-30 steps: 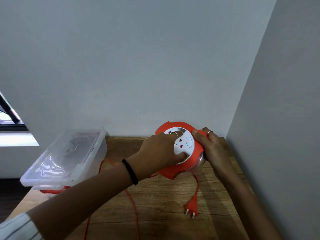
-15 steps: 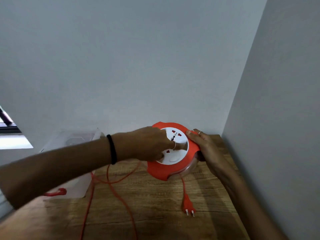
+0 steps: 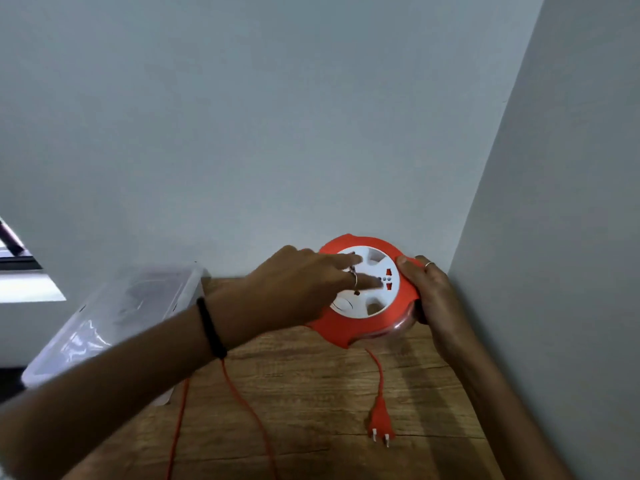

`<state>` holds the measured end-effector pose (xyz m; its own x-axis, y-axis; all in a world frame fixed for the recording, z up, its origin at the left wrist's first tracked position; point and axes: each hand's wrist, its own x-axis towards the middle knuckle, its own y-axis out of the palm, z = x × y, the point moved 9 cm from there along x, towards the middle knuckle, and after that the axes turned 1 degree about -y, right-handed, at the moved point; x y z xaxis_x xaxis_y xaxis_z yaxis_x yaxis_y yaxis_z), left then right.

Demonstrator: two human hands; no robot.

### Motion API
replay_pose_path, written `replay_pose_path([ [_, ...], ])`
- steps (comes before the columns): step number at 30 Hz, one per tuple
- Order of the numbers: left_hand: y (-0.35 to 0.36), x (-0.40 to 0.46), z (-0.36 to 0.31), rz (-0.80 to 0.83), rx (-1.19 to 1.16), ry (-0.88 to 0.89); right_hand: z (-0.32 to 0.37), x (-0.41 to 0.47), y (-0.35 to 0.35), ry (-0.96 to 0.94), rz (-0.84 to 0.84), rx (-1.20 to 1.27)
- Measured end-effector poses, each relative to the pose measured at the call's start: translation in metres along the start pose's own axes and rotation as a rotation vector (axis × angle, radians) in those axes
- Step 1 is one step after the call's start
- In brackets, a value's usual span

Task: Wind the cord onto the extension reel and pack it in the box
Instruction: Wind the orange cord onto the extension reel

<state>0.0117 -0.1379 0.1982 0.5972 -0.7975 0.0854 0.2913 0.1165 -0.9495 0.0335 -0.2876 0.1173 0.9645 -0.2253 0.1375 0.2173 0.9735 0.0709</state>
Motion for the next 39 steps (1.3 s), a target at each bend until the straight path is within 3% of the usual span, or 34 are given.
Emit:
replay_pose_path([
  [3,0.007,-0.001,0.013,-0.115,-0.171,-0.298,-0.001,0.002,-0.007,-0.010,-0.034,-0.039],
  [5,0.019,0.001,0.013,-0.110,-0.259,-0.392,-0.003,0.000,-0.005,-0.006,-0.030,-0.026],
  [16,0.057,0.027,0.012,-0.027,-0.589,-0.443,0.006,-0.006,0.005,-0.106,-0.065,-0.173],
  [21,0.042,0.025,0.004,-0.079,-0.446,-0.255,0.004,-0.006,0.006,-0.095,-0.023,-0.135],
  [24,0.033,0.023,-0.004,0.067,-0.302,-0.055,0.006,0.000,0.014,-0.021,0.099,-0.093],
  [32,0.034,0.000,-0.030,0.412,0.368,0.603,0.003,0.001,0.040,0.086,0.403,-0.154],
  [35,0.028,0.000,-0.021,0.321,0.435,0.629,0.007,0.001,0.039,0.065,0.311,-0.068],
  [39,0.012,-0.002,-0.011,0.102,0.260,0.503,0.018,0.004,0.034,-0.002,0.299,-0.050],
])
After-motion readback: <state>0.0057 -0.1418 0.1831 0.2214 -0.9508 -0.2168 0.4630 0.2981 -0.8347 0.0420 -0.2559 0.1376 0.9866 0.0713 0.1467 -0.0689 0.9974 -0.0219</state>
